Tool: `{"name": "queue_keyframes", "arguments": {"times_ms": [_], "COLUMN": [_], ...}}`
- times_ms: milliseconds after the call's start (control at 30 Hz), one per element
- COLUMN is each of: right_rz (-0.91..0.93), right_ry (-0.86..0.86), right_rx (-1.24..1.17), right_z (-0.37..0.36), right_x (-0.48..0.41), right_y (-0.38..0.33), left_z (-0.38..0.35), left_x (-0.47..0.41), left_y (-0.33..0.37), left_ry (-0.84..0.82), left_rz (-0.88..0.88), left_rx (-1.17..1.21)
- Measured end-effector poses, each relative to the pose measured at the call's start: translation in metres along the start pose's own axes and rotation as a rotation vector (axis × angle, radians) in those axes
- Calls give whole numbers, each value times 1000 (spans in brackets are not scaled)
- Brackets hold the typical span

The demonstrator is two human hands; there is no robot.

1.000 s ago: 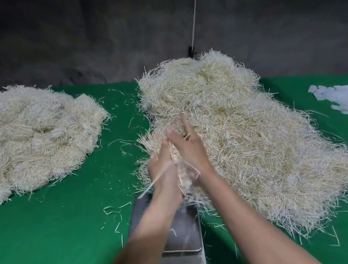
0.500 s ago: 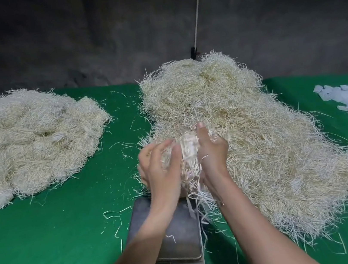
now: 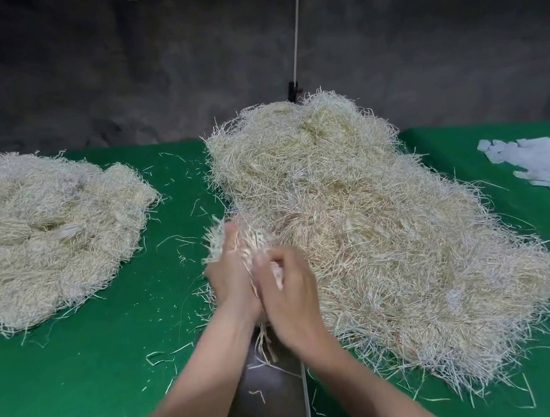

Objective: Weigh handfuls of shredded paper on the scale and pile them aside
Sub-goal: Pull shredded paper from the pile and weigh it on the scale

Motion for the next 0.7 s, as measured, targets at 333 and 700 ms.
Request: {"name": "queue_keyframes", "arguments": {"times_ms": [333, 700], "right_rz": [-75, -284], "right_ry": [-191, 51], "right_rx": [-259, -514], "right_z": [-18, 1], "right_x": [-9, -20], "right_y": [-12, 21], "left_z": [-15, -28], "left_x": [5, -1], "left_y": [32, 18], "left_ry": [-70, -123], "left_rz": [-257, -348], "left_rx": [-149, -317]}}
Point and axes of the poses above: each hand's wrist, its own x-axis away from the middle knuckle, its own z-axis out of the back of the hand, y = z × x, the point moved 9 cm from there along -x, towards the middle knuckle, and after that the axes turned 4 degrees about -x, right-handed, at the moved point
